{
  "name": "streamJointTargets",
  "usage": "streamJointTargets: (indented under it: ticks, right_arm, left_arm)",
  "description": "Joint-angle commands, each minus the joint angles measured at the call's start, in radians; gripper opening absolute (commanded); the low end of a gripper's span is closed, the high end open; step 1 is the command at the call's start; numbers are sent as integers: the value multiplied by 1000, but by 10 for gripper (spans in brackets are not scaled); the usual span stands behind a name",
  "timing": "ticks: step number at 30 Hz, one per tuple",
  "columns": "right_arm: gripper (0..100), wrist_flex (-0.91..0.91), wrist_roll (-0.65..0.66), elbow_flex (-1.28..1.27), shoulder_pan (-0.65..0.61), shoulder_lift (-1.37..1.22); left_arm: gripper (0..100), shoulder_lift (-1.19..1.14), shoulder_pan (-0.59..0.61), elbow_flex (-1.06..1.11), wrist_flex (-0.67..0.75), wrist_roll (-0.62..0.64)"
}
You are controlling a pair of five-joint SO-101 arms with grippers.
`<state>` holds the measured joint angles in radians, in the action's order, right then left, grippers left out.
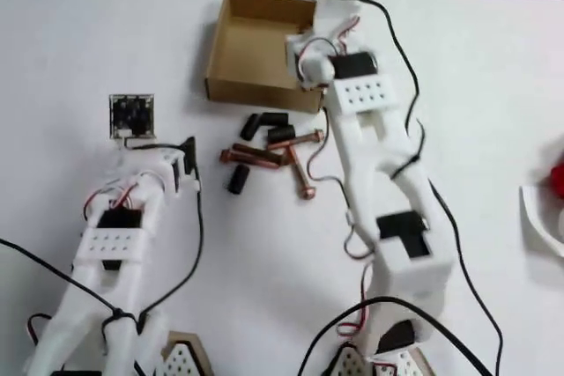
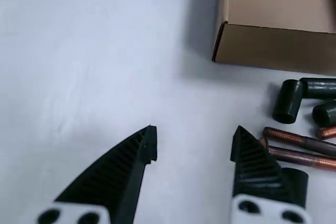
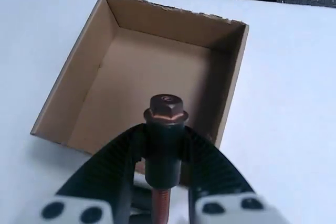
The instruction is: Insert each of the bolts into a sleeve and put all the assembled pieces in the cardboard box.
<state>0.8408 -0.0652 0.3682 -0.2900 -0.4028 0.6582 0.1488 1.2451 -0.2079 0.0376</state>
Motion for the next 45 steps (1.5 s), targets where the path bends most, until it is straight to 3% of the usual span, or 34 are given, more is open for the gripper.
streamJointTargets:
  ticks: [1, 10, 19, 45]
  right_arm:
    - [20, 4, -9, 244, 10, -128]
    - [20, 120, -8, 635, 28, -452]
    - [20, 145, -8, 836, 28, -650]
    - [21, 147, 0, 827, 45, -737]
  left_arm:
    - [241, 29, -12, -2, 20, -6]
    - [241, 29, -15, -2, 20, -6]
    - [241, 29, -15, -2, 21, -6]
    - [241, 29, -9, -2, 21, -6]
